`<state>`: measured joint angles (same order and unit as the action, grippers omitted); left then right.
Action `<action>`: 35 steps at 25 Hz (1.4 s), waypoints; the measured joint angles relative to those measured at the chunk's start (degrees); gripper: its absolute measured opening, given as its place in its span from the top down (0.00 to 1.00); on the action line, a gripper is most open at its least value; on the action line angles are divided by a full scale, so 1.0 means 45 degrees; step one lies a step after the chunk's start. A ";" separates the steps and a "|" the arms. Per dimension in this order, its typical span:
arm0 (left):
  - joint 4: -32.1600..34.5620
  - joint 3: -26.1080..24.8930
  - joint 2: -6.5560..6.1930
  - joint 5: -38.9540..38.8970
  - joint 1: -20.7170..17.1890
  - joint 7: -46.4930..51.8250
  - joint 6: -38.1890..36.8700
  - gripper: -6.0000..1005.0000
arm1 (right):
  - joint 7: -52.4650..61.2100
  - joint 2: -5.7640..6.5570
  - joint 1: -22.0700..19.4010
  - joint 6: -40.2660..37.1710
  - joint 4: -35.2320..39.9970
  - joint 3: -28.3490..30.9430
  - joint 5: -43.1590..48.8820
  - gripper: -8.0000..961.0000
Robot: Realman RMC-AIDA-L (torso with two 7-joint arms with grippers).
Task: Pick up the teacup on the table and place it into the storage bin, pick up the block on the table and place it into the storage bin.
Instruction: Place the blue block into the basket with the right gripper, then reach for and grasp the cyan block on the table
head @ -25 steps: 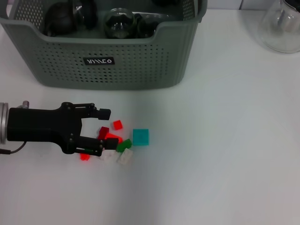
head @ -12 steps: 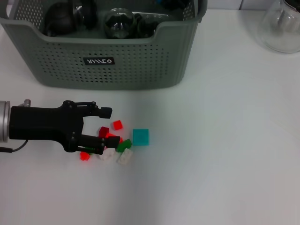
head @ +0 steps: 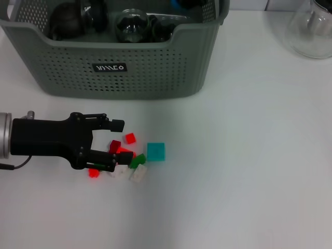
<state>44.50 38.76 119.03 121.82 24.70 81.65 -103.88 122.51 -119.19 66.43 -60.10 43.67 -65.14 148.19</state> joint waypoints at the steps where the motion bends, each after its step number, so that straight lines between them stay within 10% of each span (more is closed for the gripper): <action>1: -0.0003 0.0000 -0.0002 0.0000 0.0000 0.0000 0.0000 0.14 | 0.0001 -0.0001 0.0000 -0.0001 0.0012 0.0001 0.0000 0.49; 14: -0.0027 -0.0002 -0.0029 0.0000 0.0001 -0.0001 -0.0002 0.14 | -0.0174 -0.0226 -0.1135 -0.1671 0.3831 0.0005 -0.1285 0.21; 24: -0.0025 -0.0054 -0.0044 0.0000 -0.0001 -0.0048 -0.0001 0.14 | -0.1527 -0.0155 -0.5638 -0.5738 1.0594 -0.0436 -0.7733 0.20; 35: -0.0022 -0.0084 -0.0146 0.0000 -0.0060 -0.0175 -0.0001 0.14 | -0.1834 -0.0209 -0.6846 -0.9270 0.8438 -0.1740 -0.7064 0.19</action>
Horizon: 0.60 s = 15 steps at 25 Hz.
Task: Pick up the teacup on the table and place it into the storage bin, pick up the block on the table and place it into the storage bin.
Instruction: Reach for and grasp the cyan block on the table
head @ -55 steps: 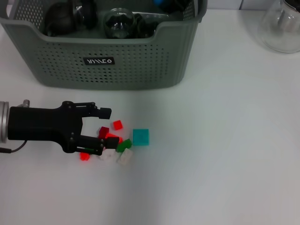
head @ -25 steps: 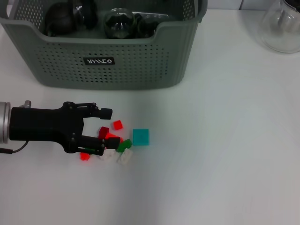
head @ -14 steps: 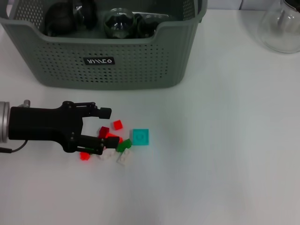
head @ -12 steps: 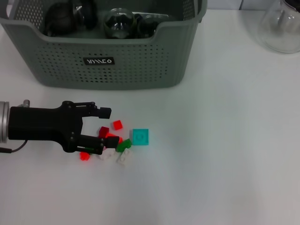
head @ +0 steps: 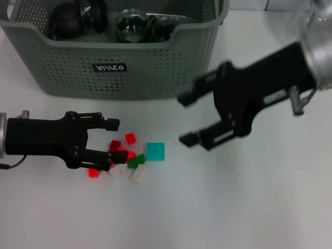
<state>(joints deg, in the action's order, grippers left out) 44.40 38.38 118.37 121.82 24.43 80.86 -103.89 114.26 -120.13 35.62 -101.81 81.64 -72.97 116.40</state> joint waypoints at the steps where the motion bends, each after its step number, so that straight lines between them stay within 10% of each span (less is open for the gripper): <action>1: -0.0009 -0.0004 -0.0021 0.0000 -0.0011 0.0001 0.0001 0.14 | -0.0012 -0.0004 0.0188 0.0096 -0.0615 -0.0180 0.0354 0.19; 15: -0.0023 0.0033 -0.0035 0.0001 0.0004 0.0000 0.0114 0.14 | -0.0797 -0.0159 0.3076 0.5414 -0.7218 -0.3399 0.1777 0.17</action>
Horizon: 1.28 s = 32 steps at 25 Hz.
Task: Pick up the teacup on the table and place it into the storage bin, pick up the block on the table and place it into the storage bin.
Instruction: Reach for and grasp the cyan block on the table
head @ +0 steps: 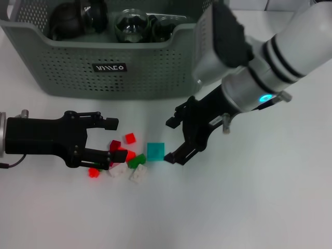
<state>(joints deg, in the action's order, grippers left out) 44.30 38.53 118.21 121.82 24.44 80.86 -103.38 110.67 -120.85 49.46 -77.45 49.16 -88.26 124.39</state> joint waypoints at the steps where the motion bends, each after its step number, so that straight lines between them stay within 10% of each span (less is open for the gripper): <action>1: 0.0000 0.0006 0.0000 0.0000 0.0007 0.0000 0.0002 0.14 | -0.0027 -0.0010 0.0073 0.0299 -0.0169 -0.0252 -0.0104 0.15; 19: -0.0001 0.0052 0.0078 0.0000 0.0023 0.0000 0.0024 0.14 | -0.0107 -0.0068 0.0347 0.3723 -0.1657 -0.3532 -0.1677 0.03; 32: 0.0000 0.0051 0.0079 0.0000 0.0029 -0.0039 0.0066 0.14 | -0.0238 -0.0138 0.0666 0.4055 -0.2302 -0.3749 -0.1956 0.23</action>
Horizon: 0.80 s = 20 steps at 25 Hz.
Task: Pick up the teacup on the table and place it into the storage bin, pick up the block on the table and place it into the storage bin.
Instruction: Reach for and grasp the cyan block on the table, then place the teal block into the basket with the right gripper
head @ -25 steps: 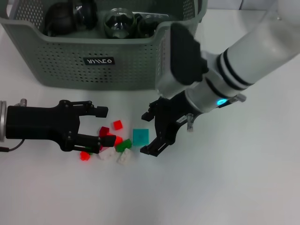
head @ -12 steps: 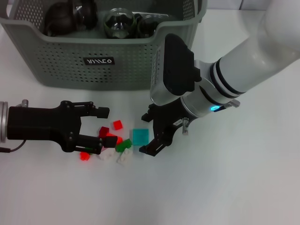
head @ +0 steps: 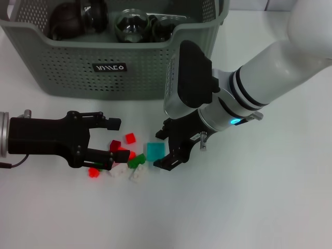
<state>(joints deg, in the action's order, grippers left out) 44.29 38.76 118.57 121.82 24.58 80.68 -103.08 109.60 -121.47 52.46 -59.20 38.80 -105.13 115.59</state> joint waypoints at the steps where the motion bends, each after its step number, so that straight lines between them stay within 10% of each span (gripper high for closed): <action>1: 0.0000 0.0000 0.0000 0.0000 0.0001 0.0000 0.0004 0.14 | 0.0001 0.0000 0.0002 0.0025 -0.0002 -0.0039 -0.0005 0.23; 12: -0.0180 -0.0029 -0.0003 -0.0001 0.0028 -0.0114 0.0072 0.14 | 0.0165 -0.0019 0.0029 0.0495 -0.0010 -0.0478 -0.0230 0.23; 20: -0.0196 -0.0033 -0.0027 -0.0001 0.0025 -0.0118 0.0159 0.14 | 0.0480 0.0119 0.0133 0.0217 0.0275 -0.0540 -0.0232 0.50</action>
<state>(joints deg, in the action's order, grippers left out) 43.41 38.61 118.45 121.82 24.69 80.15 -102.36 111.76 -120.93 53.06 -58.22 40.04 -107.56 114.55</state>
